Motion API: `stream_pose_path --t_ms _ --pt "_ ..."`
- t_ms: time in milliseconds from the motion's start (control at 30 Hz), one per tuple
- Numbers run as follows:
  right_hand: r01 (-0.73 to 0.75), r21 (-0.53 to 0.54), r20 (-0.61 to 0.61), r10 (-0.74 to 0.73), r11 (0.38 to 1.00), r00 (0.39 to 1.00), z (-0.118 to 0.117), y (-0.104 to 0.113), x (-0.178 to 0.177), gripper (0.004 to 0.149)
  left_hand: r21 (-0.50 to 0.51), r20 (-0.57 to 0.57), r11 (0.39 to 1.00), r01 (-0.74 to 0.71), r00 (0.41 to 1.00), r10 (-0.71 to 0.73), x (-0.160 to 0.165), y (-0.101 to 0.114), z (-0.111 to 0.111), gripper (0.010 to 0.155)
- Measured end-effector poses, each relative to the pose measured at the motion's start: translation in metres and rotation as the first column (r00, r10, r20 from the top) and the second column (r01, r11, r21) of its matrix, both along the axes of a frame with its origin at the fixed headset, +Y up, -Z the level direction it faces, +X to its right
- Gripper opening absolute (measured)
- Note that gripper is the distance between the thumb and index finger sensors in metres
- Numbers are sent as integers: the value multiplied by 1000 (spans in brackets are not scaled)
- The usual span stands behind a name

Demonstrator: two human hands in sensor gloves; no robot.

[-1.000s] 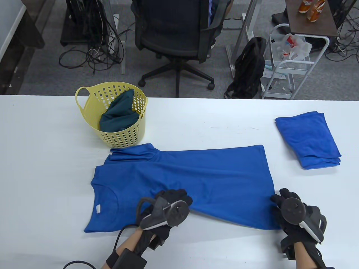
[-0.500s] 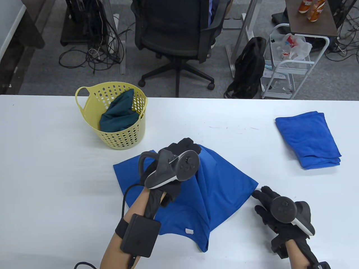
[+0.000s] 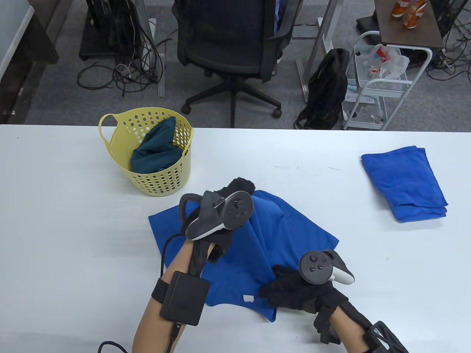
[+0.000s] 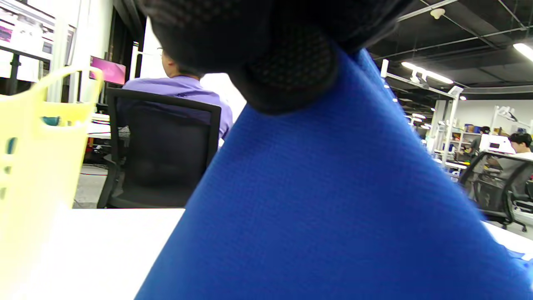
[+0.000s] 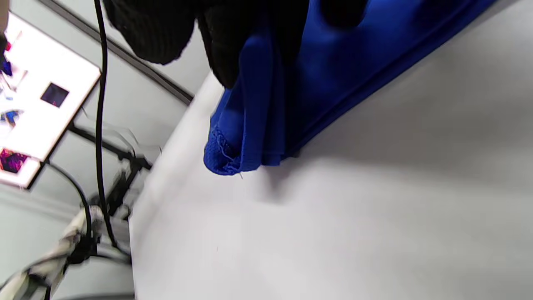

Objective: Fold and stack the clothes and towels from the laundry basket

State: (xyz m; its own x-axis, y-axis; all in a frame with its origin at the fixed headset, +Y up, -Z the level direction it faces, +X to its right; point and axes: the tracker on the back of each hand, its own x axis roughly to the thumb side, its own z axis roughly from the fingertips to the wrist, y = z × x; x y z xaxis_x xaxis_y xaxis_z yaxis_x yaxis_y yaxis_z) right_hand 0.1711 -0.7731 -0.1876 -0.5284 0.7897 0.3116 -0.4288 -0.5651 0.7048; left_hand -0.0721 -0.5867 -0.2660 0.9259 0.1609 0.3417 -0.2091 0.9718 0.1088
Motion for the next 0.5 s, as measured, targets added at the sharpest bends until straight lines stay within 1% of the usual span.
stream_pose_path --t_ms 33,67,100,133,167,200,233,267,300,333,367,400,433,467,500 --pt "77 97 98 -86 992 991 0 2 6 38 1 -15 1000 -14 1000 14 -7 -1 -1 38" --pt "130 142 153 -152 981 977 0 5 10 34 2 -30 1000 -29 999 29 -15 -3 -2 33" --pt "137 140 169 -160 981 973 0 12 17 33 -6 -54 999 -43 998 43 -27 -6 -3 32" --pt "153 165 179 -182 974 967 1 22 25 33 -5 -75 997 -72 995 71 -40 -7 -4 33" --pt "171 209 195 -212 963 958 1 31 31 38 -17 -90 994 -113 990 111 -52 -8 -6 35" --pt "198 244 207 -250 949 946 -1 44 39 43 -68 -97 978 -198 977 191 -68 -9 -8 36" --pt "233 256 223 -292 938 930 -3 60 48 50 -122 -106 949 -292 954 280 -81 -11 -10 37" --pt "272 272 231 -337 923 913 -6 74 54 56 -201 -93 885 -419 908 409 -96 -13 -12 37" --pt "289 297 242 -364 910 899 -10 91 59 65 -291 -42 809 -510 852 522 -108 -14 -15 37" --pt "265 320 262 -353 910 898 -13 103 63 72 -340 -7 769 -541 819 573 -114 -14 -16 40" --pt "173 361 315 -294 916 902 -19 120 65 76 -411 35 733 -541 795 606 -120 -14 -19 59" --pt "47 384 390 -208 922 897 -27 133 65 76 -445 61 737 -509 804 592 -121 -14 -20 78" --pt "-132 367 500 -75 921 863 -38 145 61 76 -428 72 795 -429 861 503 -119 -14 -23 81" --pt "-228 347 554 -3 910 833 -47 149 57 73 -389 55 851 -353 913 404 -114 -17 -28 78" --pt "-336 309 602 90 890 793 -62 153 48 63 -356 1 896 -264 959 282 -106 -21 -36 74"
